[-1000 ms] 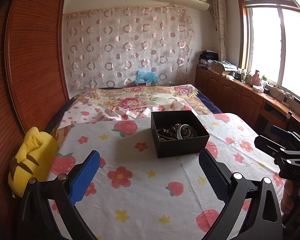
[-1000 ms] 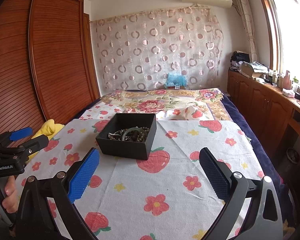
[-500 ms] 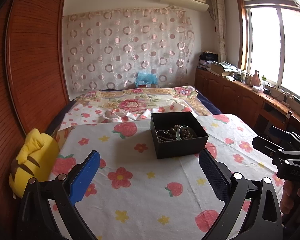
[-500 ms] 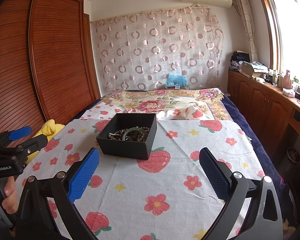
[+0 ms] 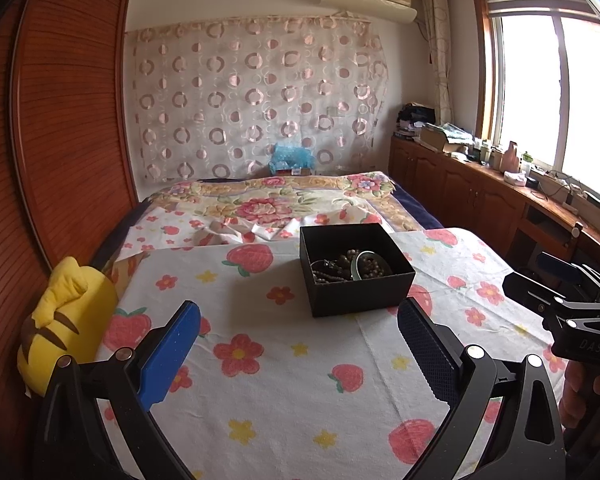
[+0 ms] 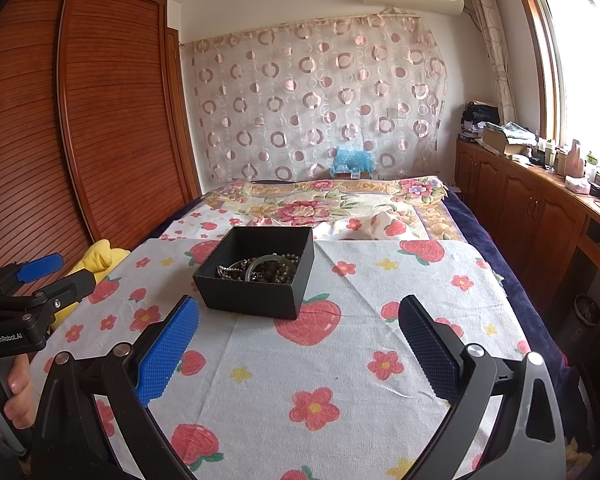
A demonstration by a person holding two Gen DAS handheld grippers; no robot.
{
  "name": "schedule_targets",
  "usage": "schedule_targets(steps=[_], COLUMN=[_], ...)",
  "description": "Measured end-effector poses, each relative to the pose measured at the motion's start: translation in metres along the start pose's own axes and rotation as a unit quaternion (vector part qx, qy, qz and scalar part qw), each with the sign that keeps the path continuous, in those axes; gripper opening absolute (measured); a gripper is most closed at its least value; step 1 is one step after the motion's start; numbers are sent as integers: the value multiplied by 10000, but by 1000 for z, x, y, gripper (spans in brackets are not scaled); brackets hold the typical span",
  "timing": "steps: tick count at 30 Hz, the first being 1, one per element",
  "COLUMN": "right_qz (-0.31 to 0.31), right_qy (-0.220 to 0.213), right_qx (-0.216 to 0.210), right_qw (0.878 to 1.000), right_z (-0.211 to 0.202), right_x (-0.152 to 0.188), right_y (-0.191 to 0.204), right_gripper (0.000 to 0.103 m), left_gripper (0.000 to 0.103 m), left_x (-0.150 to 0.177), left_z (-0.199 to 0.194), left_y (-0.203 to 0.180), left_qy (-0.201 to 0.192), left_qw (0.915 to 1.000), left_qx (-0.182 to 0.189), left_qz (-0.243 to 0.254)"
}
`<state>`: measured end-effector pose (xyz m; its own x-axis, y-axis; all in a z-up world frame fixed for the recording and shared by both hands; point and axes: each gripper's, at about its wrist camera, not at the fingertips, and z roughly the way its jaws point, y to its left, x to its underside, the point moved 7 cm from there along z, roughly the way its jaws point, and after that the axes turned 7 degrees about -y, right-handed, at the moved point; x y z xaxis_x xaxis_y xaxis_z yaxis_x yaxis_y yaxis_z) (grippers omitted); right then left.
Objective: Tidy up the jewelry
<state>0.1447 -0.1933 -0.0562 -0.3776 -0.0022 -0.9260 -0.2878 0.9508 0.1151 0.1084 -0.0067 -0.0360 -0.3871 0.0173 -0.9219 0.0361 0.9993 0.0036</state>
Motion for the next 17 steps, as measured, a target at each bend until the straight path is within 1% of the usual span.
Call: schedule_targets(steps=[17], right_qz=[1], right_qy=[3], right_qx=[2], right_qw=[10000], right_z=[0], right_x=[0], right_y=[-1], right_gripper=[100], left_gripper=[95], left_x=[0], left_z=[-1], left_y=[-3], left_qy=[-17], left_qw=[10000], left_qx=[10], left_qz=[-11])
